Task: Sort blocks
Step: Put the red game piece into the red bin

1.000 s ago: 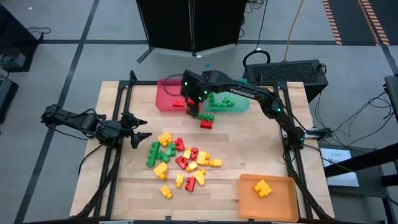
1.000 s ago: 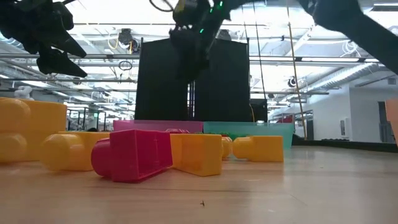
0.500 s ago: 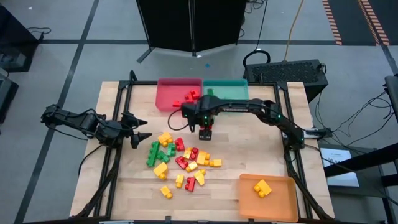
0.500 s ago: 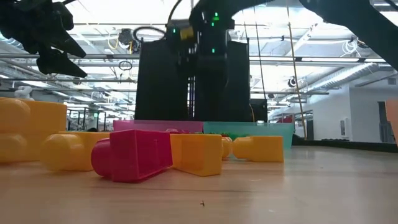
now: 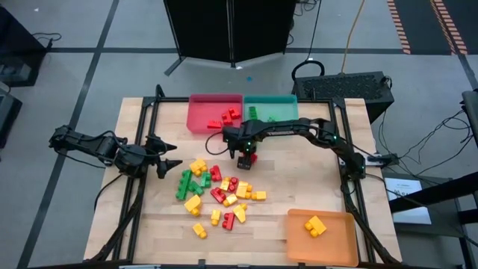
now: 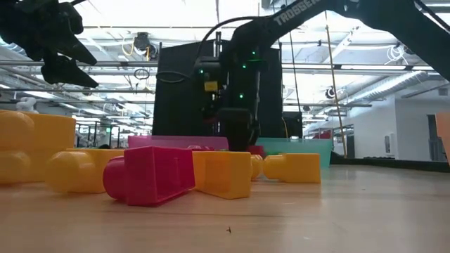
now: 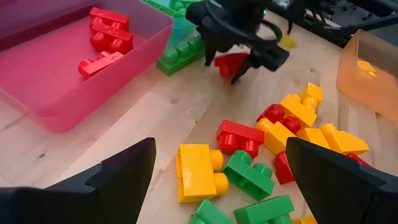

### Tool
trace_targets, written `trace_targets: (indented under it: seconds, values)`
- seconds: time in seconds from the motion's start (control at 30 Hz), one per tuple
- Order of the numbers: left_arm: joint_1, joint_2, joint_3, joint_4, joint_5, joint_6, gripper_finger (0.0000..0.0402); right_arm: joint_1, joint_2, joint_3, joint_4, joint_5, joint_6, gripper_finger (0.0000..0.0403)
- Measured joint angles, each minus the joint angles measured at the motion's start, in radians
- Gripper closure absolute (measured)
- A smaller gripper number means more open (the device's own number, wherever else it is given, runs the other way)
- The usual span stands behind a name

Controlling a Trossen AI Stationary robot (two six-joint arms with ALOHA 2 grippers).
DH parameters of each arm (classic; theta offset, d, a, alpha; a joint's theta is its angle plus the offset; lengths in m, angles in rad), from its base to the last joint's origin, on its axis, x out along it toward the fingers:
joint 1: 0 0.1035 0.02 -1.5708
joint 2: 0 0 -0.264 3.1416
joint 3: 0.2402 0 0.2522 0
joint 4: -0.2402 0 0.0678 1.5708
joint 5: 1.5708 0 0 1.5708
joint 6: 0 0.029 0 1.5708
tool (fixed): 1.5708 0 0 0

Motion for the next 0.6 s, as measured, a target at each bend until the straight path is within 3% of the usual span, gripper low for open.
trace_targets:
  seconds: [0.17, 0.27, 0.43, 0.6]
  values:
    - [0.000, 0.000, 0.000, 0.000, 0.000, 0.000, 0.0040, 0.041, -0.011, -0.058, 0.078, 0.022, 0.076, 0.0177]
    - [0.000, 0.000, 0.000, 0.000, 0.000, 0.000, 0.0040, 0.064, -0.010, -0.062, 0.076, 0.068, 0.107, 0.0247]
    - [0.000, 0.000, 0.000, 0.000, -0.001, 0.000, 0.0040, 0.072, -0.007, -0.049, 0.068, 0.054, 0.118, 0.0383]
    - [0.000, 0.000, 0.000, 0.000, -0.002, 0.000, 0.0040, 0.074, 0.010, 0.058, -0.009, 0.071, 0.116, 0.0377]
